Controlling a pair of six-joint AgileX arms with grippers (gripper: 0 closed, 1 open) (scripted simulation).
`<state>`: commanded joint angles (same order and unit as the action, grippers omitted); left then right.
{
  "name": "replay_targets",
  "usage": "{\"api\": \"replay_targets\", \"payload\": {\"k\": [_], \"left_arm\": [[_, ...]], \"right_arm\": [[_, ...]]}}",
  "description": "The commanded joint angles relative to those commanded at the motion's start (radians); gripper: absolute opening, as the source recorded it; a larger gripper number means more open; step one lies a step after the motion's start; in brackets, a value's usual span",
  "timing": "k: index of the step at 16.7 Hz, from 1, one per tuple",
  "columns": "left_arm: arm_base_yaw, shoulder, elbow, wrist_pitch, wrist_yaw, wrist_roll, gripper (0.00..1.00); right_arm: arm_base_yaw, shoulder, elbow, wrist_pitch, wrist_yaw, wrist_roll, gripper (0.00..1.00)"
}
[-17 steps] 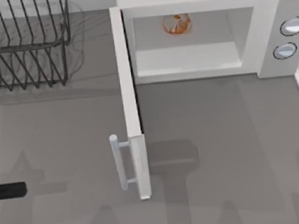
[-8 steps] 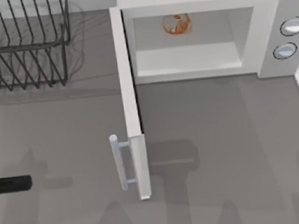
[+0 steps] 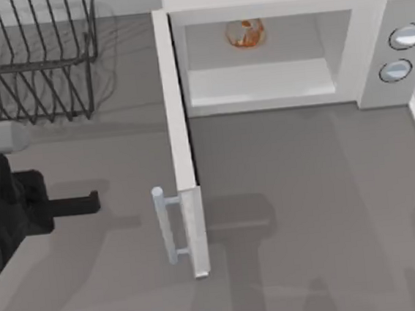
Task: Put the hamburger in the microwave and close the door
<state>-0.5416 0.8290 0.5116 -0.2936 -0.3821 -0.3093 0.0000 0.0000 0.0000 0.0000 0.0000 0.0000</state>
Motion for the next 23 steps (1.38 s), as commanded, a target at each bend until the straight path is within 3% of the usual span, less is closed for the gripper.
{"api": "replay_targets", "payload": {"k": [6, 13, 16, 23], "left_arm": [[-0.096, 0.26, 0.264, -0.257, -0.037, -0.149, 0.0], [-0.101, 0.283, 0.286, -0.277, -0.043, -0.16, 0.0], [-0.103, 0.312, 0.232, -0.209, -0.044, -0.16, 0.0], [-0.102, 0.42, 0.002, 0.157, -0.043, -0.155, 0.0]], "right_arm": [[0.0, 0.0, 0.0, 0.0, 0.0, 0.0, 1.0], [0.0, 0.0, 0.0, 0.0, 0.0, 0.0, 1.0], [0.0, 0.0, 0.0, 0.0, 0.0, 0.0, 1.0], [0.0, 0.0, 0.0, 0.0, 0.0, 0.0, 1.0]]}}
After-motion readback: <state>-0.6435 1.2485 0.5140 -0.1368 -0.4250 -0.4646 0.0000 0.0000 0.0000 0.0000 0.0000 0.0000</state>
